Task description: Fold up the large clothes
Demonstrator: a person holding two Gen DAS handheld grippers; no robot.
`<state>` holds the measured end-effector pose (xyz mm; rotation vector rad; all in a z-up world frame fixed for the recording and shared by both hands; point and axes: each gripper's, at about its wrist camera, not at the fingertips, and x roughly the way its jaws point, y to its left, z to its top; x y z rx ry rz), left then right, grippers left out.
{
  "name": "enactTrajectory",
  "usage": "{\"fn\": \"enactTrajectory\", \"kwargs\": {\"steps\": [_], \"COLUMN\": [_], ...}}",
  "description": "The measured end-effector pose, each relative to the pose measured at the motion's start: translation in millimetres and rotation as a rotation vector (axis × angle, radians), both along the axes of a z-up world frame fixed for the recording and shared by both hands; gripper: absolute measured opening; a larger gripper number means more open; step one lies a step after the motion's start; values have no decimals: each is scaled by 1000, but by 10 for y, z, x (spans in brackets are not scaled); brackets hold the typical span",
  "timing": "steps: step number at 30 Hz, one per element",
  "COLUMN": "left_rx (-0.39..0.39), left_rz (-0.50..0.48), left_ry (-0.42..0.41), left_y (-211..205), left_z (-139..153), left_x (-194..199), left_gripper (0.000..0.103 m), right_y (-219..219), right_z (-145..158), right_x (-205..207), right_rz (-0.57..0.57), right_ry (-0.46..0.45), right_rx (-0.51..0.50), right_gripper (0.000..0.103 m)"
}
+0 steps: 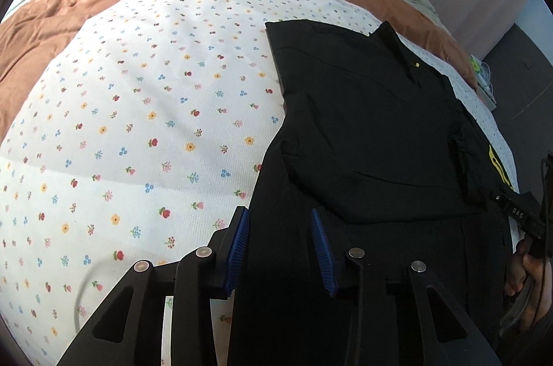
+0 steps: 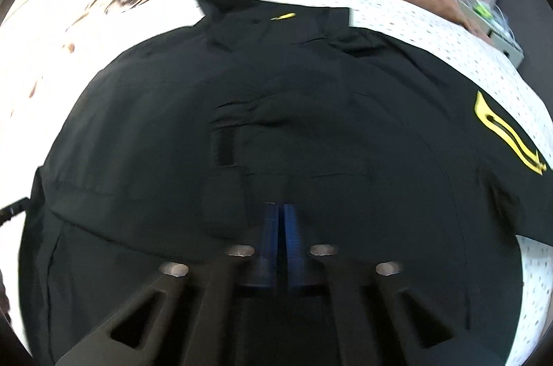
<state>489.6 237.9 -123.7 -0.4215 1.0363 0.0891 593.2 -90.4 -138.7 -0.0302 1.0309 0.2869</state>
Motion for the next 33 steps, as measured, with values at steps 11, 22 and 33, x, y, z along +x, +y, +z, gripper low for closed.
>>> {"fn": "enactTrajectory", "kwargs": {"steps": [11, 22, 33], "left_rx": [30, 78, 67], "left_rz": [-2, 24, 6], "left_ry": [6, 29, -1], "left_y": [-17, 179, -89], "left_z": [150, 257, 436], "left_x": [-106, -381, -270], "left_gripper": [39, 65, 67], "right_y": [358, 588, -399], "right_z": [294, -93, 514], "right_x": [-150, 32, 117], "right_rz": [75, 5, -97], "right_ry": [-74, -6, -107], "right_rx": [-29, -174, -87], "right_gripper": [89, 34, 30]}}
